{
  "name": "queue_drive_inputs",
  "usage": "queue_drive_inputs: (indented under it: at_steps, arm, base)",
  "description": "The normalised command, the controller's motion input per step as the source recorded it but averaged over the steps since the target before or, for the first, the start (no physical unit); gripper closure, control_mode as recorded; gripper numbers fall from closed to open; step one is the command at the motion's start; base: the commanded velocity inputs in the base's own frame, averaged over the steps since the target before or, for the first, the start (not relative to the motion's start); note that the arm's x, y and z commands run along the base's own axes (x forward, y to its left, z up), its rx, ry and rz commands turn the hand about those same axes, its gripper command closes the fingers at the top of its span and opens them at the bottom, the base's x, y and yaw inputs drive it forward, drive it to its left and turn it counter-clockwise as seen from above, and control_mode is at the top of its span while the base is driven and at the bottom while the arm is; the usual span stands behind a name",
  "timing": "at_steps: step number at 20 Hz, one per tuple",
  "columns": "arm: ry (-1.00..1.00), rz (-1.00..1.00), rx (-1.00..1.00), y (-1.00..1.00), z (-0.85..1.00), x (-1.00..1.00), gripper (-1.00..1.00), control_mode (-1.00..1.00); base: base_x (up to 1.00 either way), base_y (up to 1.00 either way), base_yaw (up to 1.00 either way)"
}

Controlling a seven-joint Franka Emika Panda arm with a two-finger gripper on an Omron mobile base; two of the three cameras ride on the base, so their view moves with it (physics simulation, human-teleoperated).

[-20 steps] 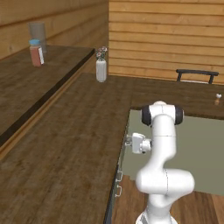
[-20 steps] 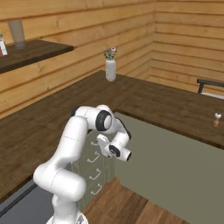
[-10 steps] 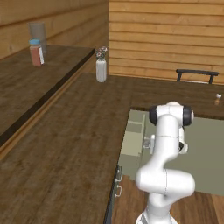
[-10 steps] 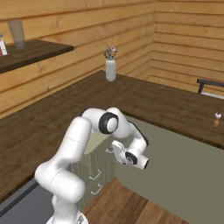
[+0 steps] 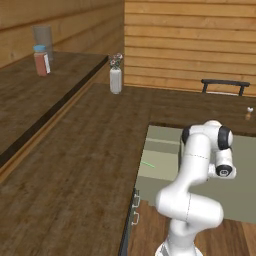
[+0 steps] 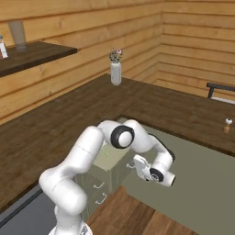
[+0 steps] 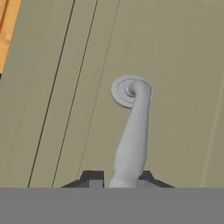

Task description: Take a straw from the drawer in front and place it inside the glass cup on the dining counter.

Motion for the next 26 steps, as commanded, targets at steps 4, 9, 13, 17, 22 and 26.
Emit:
queue_drive_inputs:
  at_steps: [4,9,13,17,22,26]
  arm:
    - [0.0,0.0,-0.08,-0.05,0.18,-0.31,-1.0,-1.0]
    - [0.0,-0.01,-0.1,0.0,0.46,-0.55,-1.0,-1.0]
    - [-0.08,-0.06,-0.18,0.02,0.85,-0.63,-1.0,-1.0]
    - [-0.24,-0.09,-0.31,0.23,1.0,-0.56,-1.0,-1.0]
    - [-0.26,-0.1,-0.4,0.48,1.0,-0.41,-1.0,-1.0]
    - [-0.17,-0.12,-0.43,0.61,1.0,-0.1,-1.0,-1.0]
  base:
    - [0.0,0.0,0.0]
    - [0.0,0.0,0.0]
    - [0.0,0.0,0.0]
    - [0.0,0.0,0.0]
    - [0.0,0.0,0.0]
    - [0.0,0.0,0.0]
